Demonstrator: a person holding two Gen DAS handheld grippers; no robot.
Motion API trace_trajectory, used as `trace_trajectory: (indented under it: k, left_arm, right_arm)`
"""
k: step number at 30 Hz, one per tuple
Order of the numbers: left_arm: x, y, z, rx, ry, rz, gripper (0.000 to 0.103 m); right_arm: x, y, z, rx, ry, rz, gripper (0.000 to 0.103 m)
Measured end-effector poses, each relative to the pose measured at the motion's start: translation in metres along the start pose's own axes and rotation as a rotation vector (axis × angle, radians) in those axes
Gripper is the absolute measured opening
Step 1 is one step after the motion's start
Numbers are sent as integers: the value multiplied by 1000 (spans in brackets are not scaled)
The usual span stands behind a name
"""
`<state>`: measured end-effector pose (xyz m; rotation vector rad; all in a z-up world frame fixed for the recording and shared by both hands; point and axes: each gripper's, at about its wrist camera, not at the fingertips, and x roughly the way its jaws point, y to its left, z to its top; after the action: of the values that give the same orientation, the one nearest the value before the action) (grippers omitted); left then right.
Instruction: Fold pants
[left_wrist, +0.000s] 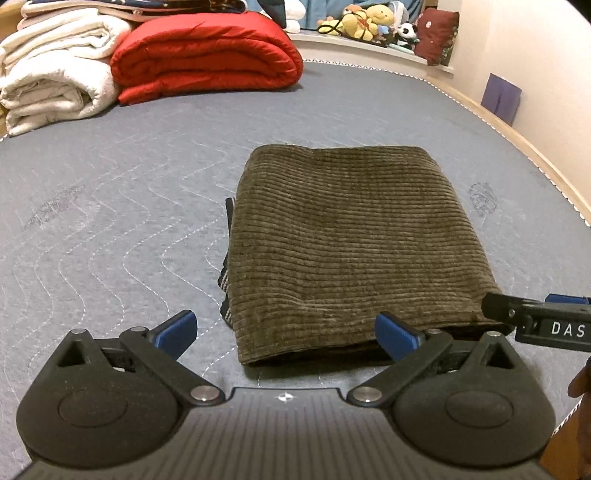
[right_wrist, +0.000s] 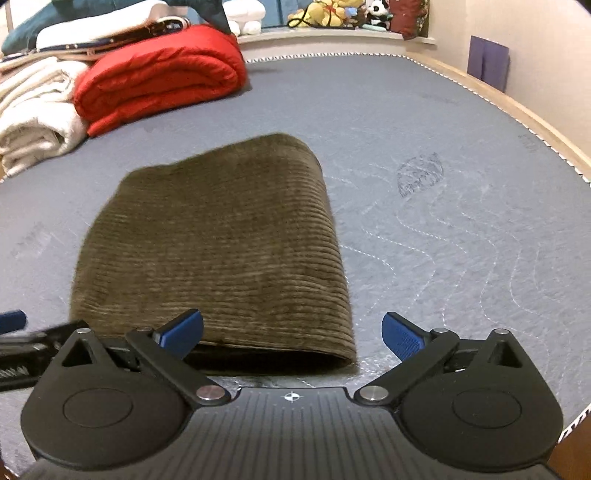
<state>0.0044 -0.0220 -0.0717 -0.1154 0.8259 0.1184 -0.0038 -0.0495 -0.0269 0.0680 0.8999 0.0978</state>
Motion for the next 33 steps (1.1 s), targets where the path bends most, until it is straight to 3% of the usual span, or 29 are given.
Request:
trace_trajectory:
  k: [13, 33]
  left_arm:
    - [9, -1, 2, -10, 15, -1, 102]
    - [3, -7, 0, 22, -5, -15, 102]
  right_arm:
    - [-3, 14, 6, -70, -18, 45, 102]
    - [-12, 28, 2, -117, -52, 46, 102]
